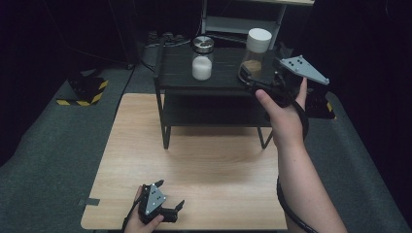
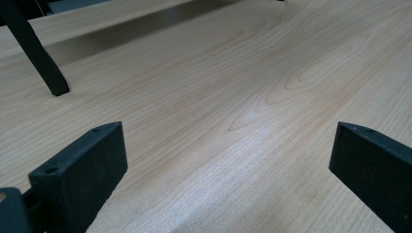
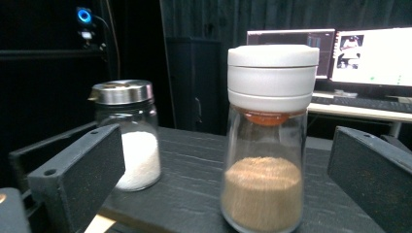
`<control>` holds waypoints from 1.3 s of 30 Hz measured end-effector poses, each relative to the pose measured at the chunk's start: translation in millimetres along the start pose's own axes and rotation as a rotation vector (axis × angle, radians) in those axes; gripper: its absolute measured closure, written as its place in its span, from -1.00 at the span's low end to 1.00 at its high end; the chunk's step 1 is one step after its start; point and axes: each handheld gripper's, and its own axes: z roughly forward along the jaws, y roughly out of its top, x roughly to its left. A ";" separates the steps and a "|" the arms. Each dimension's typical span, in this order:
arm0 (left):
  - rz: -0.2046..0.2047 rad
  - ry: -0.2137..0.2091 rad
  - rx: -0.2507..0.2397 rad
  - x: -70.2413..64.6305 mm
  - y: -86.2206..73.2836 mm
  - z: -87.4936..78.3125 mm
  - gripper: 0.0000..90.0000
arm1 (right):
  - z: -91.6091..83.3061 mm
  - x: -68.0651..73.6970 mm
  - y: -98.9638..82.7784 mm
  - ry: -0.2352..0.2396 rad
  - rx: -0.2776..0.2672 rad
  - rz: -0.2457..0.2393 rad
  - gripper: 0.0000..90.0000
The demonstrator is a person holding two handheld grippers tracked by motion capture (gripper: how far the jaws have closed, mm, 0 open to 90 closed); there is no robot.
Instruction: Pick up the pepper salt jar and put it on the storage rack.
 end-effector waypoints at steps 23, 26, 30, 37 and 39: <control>-0.032 -0.007 -0.055 4.9 -10.3 -5.0 -0.98 | -81.1 -8.0 -91.6 0.122 -0.067 -0.045 -0.99; -0.042 -0.006 -0.068 6.3 -12.9 -5.8 -0.98 | -87.0 -8.0 -102.9 0.135 -0.063 -0.048 -1.00; -0.049 -0.003 -0.079 7.7 -15.0 -6.7 -0.99 | -97.3 -9.1 -126.0 0.145 -0.038 -0.057 -1.00; -0.052 -0.001 -0.079 7.5 -15.0 -6.6 -0.99 | -108.2 -12.0 -156.1 0.152 0.003 -0.061 -1.00; -0.052 -0.002 -0.081 8.2 -15.4 -6.8 -0.99 | -111.2 -12.1 -166.1 0.153 0.023 -0.065 -1.00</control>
